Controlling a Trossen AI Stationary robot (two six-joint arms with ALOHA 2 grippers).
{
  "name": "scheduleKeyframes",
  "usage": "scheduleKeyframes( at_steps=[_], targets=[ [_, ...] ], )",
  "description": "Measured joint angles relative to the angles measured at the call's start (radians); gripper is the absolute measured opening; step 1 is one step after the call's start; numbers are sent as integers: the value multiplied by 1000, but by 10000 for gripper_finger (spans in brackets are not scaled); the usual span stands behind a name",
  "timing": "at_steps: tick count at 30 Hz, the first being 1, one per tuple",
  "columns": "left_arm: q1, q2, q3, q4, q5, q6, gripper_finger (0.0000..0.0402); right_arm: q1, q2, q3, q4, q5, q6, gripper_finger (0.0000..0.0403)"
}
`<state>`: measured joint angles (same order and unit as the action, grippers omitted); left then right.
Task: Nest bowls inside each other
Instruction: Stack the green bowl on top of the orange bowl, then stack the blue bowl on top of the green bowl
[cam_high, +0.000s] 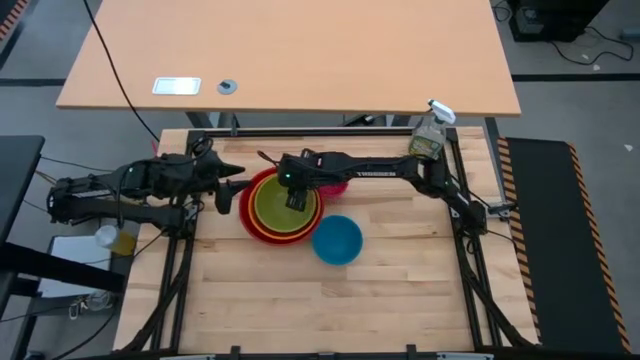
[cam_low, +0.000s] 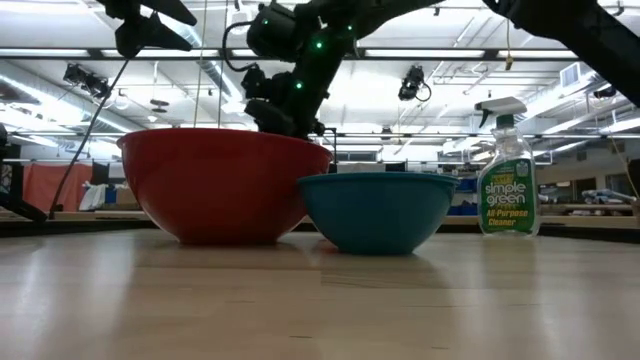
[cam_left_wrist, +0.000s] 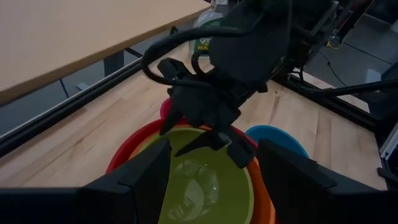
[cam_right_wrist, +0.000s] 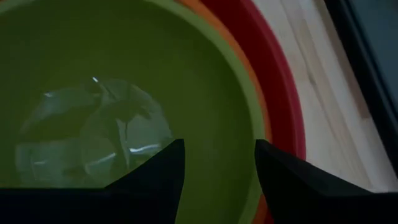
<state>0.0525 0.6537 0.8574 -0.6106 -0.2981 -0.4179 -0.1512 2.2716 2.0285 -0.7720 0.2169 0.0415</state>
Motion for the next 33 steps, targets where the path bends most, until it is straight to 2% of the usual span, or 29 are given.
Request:
scheduleKeyframes(
  at_steps=[11,18,27,33],
  targets=[
    [0,0,0,-11,0,-8,244,-10,-11,2,-5,0,-13,200],
    [0,0,0,-20,0,-9,244,-4,-92,46,-115,-6,54,200],
    [0,0,0,-22,-6,20,244,-23,-165,45,-346,-134,63,200],
    [0,0,0,-24,-13,27,244,-6,-185,-35,-378,-185,67,200]
  ],
)
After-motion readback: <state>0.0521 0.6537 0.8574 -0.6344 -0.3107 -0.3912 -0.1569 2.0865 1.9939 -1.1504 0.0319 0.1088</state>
